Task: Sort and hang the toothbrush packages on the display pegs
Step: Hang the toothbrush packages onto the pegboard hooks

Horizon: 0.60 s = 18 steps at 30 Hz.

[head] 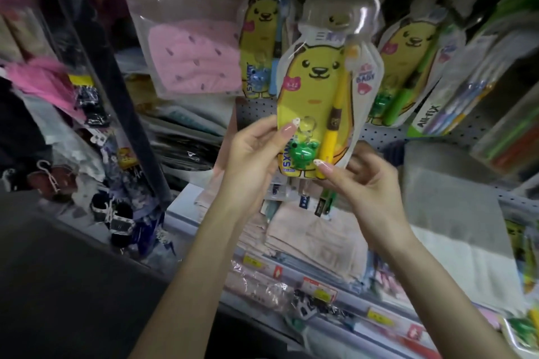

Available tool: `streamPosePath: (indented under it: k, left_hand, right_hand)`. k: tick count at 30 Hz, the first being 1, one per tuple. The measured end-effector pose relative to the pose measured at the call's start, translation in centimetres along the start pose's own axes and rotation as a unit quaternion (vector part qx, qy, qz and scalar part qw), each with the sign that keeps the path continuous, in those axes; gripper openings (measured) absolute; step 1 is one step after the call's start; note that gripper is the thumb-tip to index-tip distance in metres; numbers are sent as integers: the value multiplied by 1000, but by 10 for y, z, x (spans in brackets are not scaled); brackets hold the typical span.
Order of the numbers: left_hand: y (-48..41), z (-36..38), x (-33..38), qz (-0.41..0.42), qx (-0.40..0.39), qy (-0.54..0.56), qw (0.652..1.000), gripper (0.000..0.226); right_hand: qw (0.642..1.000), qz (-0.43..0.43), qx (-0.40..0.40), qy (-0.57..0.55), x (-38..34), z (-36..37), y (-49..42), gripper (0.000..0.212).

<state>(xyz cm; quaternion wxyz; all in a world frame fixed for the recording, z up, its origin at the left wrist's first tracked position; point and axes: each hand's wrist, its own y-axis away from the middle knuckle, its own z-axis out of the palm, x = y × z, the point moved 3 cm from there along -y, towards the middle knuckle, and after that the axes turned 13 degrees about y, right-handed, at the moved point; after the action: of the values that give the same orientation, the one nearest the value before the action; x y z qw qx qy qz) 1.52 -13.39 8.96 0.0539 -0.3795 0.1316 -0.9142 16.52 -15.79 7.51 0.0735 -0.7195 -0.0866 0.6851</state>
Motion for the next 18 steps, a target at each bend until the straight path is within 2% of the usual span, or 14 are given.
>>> streamPosePath:
  k: [4, 7, 18]
  left_hand:
    - [-7, 1, -4, -15, -23, 23, 999, 22]
    - [-16, 1, -3, -16, -12, 31, 999, 15]
    - [-26, -5, 2, -11, -2, 19, 1000, 22]
  right_hand:
    - [1000, -10, -1, 6, -4, -5, -1, 28]
    - [1000, -8, 0, 1, -8, -2, -7, 33]
    - [1000, -19, 18, 7, -12, 8, -10, 33]
